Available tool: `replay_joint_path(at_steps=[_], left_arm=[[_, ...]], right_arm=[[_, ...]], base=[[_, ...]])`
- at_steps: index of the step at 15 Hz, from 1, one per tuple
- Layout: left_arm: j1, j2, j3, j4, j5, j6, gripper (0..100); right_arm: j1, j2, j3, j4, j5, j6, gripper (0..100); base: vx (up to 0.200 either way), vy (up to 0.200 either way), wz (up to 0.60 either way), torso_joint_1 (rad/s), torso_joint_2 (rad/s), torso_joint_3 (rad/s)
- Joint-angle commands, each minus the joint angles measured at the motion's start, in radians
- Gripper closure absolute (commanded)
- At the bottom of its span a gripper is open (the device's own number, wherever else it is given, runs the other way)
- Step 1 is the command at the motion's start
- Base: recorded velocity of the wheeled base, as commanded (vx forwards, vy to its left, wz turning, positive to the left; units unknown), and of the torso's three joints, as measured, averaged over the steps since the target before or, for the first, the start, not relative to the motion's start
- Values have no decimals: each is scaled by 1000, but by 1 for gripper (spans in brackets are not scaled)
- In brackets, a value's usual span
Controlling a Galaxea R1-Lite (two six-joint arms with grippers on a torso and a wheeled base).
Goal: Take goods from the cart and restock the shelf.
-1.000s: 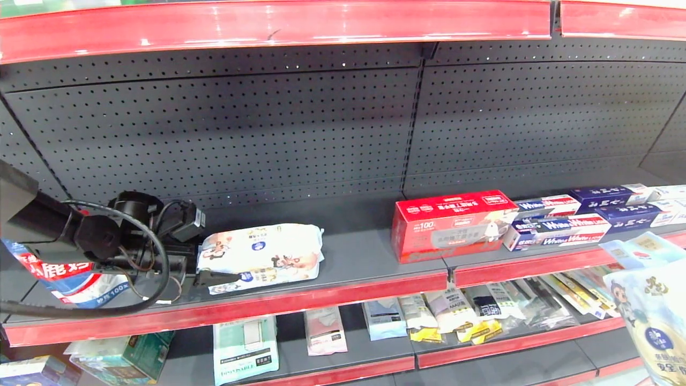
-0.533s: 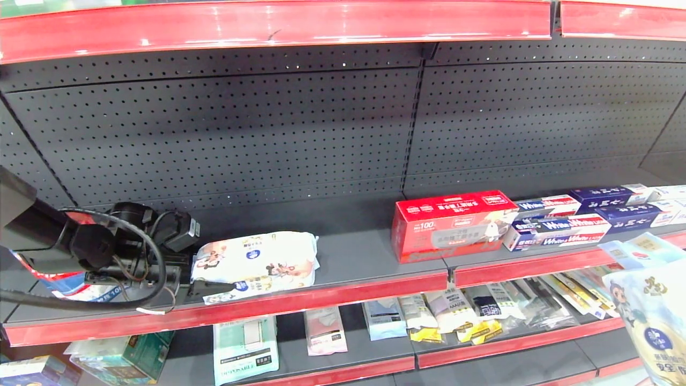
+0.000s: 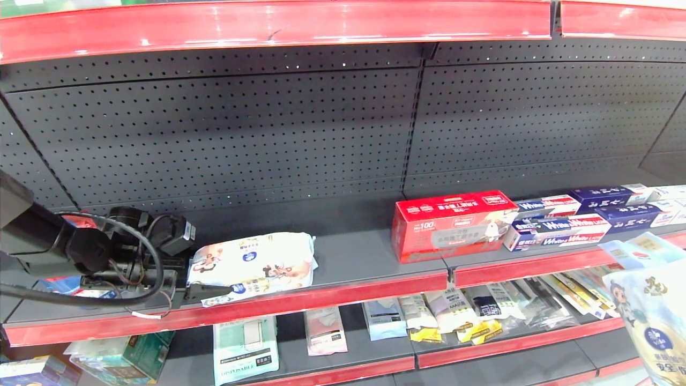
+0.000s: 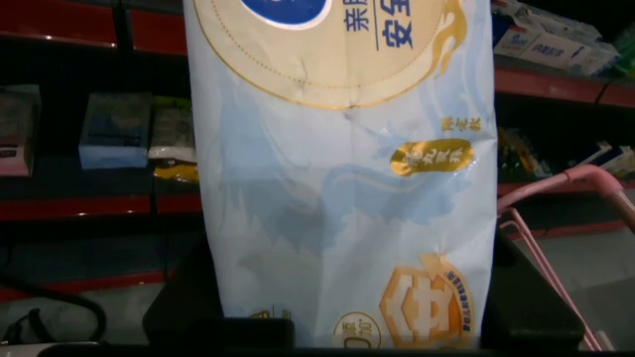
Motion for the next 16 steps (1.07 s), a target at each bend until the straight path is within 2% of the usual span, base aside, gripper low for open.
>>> replay_joint_path(at_steps=[1,5,7,10,12,14,16], left_arm=[[0,4,6,-12,-2,-2,100],[0,6,27,-26,-24,0,100],[0,18,27,-26,-44,20,100],[0,21,23,-26,-45,28,100],[-1,21,21,-26,-38,20,100],[-1,23,21,-27,-38,-6,100],[-7,23,20,-29,-38,-12,100]], right_arm=[[-1,-2,0,0,0,0,100],[-1,-4,0,0,0,-1,100],[-1,-2,-2,0,0,-1,100],[-1,1,0,0,0,-1,100],[-1,1,0,0,0,-1,100],[-1,-2,-2,0,0,-1,100],[-1,-4,-2,0,-1,-1,100]], base=[[0,0,0,0,0,0],[0,0,0,0,0,0],[0,0,0,0,0,0],[0,0,0,0,0,0],[0,0,0,0,0,0],[0,0,0,0,0,0],[0,0,0,0,0,0]])
